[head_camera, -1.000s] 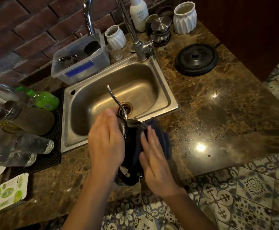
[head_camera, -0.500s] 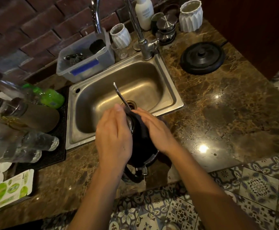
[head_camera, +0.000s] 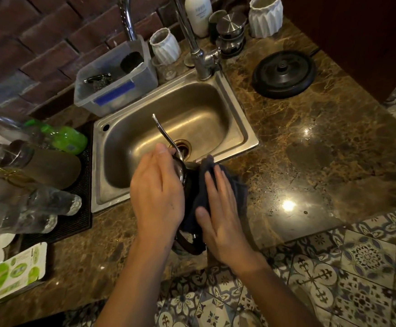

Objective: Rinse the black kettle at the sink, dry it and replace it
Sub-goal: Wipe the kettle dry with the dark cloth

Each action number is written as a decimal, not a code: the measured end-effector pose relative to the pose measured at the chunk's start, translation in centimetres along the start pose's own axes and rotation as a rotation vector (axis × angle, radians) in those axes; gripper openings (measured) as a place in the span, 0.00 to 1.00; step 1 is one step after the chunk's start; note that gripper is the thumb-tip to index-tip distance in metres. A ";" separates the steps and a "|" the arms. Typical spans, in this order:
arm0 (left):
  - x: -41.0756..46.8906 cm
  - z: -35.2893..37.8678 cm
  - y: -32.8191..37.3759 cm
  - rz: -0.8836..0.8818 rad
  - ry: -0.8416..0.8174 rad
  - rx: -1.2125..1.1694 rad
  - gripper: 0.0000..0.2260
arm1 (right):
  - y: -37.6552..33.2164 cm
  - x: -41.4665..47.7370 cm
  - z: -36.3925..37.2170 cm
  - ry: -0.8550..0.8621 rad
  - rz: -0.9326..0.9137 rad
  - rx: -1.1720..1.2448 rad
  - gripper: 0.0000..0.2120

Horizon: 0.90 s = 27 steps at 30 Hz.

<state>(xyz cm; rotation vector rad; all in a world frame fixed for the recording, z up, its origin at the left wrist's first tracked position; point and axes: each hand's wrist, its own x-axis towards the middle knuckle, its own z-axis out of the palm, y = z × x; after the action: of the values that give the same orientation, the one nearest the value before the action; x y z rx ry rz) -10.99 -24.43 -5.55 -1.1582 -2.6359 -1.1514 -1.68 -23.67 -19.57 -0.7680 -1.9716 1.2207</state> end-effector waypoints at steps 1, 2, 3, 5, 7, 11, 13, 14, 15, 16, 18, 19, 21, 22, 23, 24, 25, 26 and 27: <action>0.0 0.0 0.0 0.003 0.002 0.000 0.24 | -0.1 1.1 -0.4 0.015 0.019 0.039 0.28; 0.0 0.0 0.0 0.009 0.005 -0.001 0.24 | -0.4 2.3 -0.7 0.036 0.045 0.074 0.27; 0.0 0.0 0.0 0.012 0.010 0.000 0.24 | -0.5 3.6 -1.0 0.053 0.069 0.104 0.28; 0.0 0.0 0.2 0.010 0.015 0.004 0.24 | -0.6 6.4 -1.8 0.007 0.110 0.154 0.29; 0.0 0.0 0.3 0.010 0.013 0.005 0.24 | -0.5 9.5 -2.8 -0.179 0.199 0.196 0.29; 0.1 0.0 0.3 0.007 0.012 0.012 0.24 | 0.4 13.1 -2.8 -0.454 0.343 0.238 0.23; 0.2 0.1 0.3 0.002 0.011 0.019 0.24 | 0.4 12.9 -2.8 -0.447 0.337 0.255 0.23; 0.2 0.1 0.4 0.000 0.012 0.021 0.25 | 0.2 12.2 -3.0 -0.415 0.328 0.263 0.22; 0.2 0.2 0.3 0.000 0.013 0.022 0.25 | -0.2 11.1 -3.2 -0.368 0.318 0.261 0.21; 0.2 0.2 0.3 -0.002 0.013 0.023 0.26 | -0.6 9.8 -3.4 -0.308 0.289 0.241 0.21; 0.2 0.3 0.3 -0.003 0.009 0.027 0.26 | -1.4 6.3 -3.4 -0.202 0.196 0.190 0.23; 0.2 0.3 0.2 -0.001 0.008 0.027 0.25 | -1.6 4.3 -3.0 -0.166 0.156 0.170 0.23; 0.2 0.2 0.2 0.003 0.006 0.019 0.25 | -1.7 0.6 -1.5 -0.130 0.128 0.133 0.26; 0.2 0.2 0.2 0.004 0.006 0.011 0.25 | -1.7 -0.8 -0.6 -0.104 0.129 0.093 0.27; 0.2 0.1 0.2 0.002 0.007 0.003 0.25 | -1.6 -1.7 0.2 -0.063 0.129 0.055 0.28; 0.2 0.1 0.2 0.002 0.007 -0.003 0.25 | -1.4 -2.0 0.8 -0.023 0.117 0.030 0.29; 0.1 0.0 0.2 0.004 0.009 -0.008 0.24 | -1.1 -1.8 1.0 0.007 0.092 0.019 0.29; 0.1 -0.1 0.1 0.007 0.009 -0.008 0.24 | -0.8 -1.2 0.9 0.032 0.051 0.016 0.29; 0.2 -0.1 0.1 0.011 0.006 -0.004 0.24 | -0.8 -0.2 0.6 0.049 0.006 0.019 0.28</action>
<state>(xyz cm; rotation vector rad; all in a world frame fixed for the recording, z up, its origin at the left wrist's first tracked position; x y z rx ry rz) -11.08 -24.35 -5.36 -1.1669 -2.6208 -1.1572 -2.13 -24.48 -19.11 -0.7878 -1.9174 1.2113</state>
